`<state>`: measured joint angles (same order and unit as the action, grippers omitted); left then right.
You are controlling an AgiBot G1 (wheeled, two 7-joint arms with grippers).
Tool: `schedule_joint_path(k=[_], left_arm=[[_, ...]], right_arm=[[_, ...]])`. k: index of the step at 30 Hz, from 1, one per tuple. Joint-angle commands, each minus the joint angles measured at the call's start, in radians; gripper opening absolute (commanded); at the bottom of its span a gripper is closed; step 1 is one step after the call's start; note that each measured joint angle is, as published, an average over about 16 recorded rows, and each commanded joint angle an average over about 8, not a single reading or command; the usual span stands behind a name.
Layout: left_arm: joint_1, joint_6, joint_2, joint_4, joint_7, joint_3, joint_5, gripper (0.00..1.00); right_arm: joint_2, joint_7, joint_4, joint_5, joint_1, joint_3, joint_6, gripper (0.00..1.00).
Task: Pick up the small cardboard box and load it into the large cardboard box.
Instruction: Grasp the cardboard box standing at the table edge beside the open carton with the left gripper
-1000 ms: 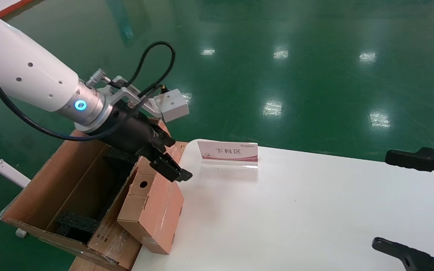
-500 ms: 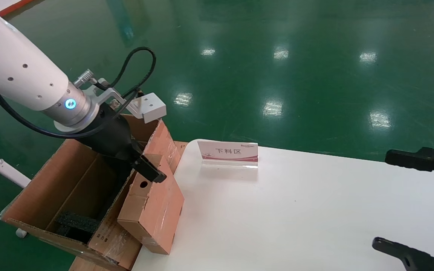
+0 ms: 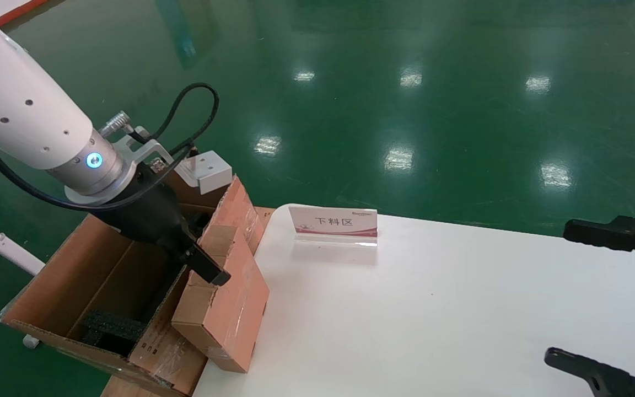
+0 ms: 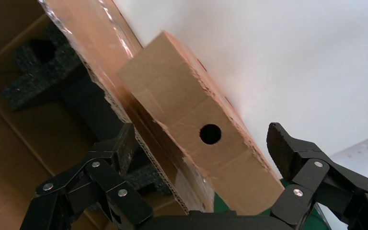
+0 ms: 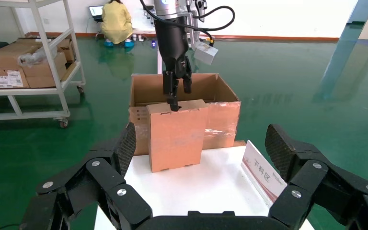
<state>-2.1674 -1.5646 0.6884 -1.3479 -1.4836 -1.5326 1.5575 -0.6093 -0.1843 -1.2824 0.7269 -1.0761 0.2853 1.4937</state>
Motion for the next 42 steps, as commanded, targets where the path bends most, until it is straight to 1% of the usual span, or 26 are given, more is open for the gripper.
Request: schedule_joint_path(k=[1,9,19,24,32,40,41,42], left_arm=[[-0.011,0.003,0.003,-0.001,-0.008,-0.024,-0.012,1.00],[-0.013,0.022,0.007,-0.002,-0.026,-0.081,-0.034,1.00],[0.010,0.057,0.007,0.000,-0.041,-0.117,-0.034,1.00],[0.022,0.080,0.005,0.001,-0.046,-0.122,-0.031,1.00],[0.036,0.122,-0.018,0.002,-0.047,-0.114,-0.057,1.00],[0.034,0.114,-0.013,0.003,-0.047,-0.114,-0.051,1.00],[0.033,0.113,-0.012,0.002,-0.047,-0.114,-0.051,0.97],[0.033,0.112,-0.011,0.002,-0.047,-0.114,-0.050,0.85]], right_arm=[[0.000,0.000,0.000,0.000,0.000,0.000,0.000,1.00],[0.000,0.000,0.000,0.000,0.000,0.001,0.000,1.00],[0.001,0.001,0.000,-0.001,0.000,0.001,-0.001,1.00],[0.001,0.001,0.000,-0.001,0.000,0.002,-0.001,1.00],[0.001,0.001,0.000,-0.002,0.000,0.002,-0.001,1.00],[0.001,0.001,0.000,-0.002,0.000,0.002,-0.001,1.00],[0.001,0.001,0.000,-0.002,0.000,0.002,-0.001,1.00],[0.001,0.001,0.000,-0.002,0.000,0.002,-0.001,1.00]])
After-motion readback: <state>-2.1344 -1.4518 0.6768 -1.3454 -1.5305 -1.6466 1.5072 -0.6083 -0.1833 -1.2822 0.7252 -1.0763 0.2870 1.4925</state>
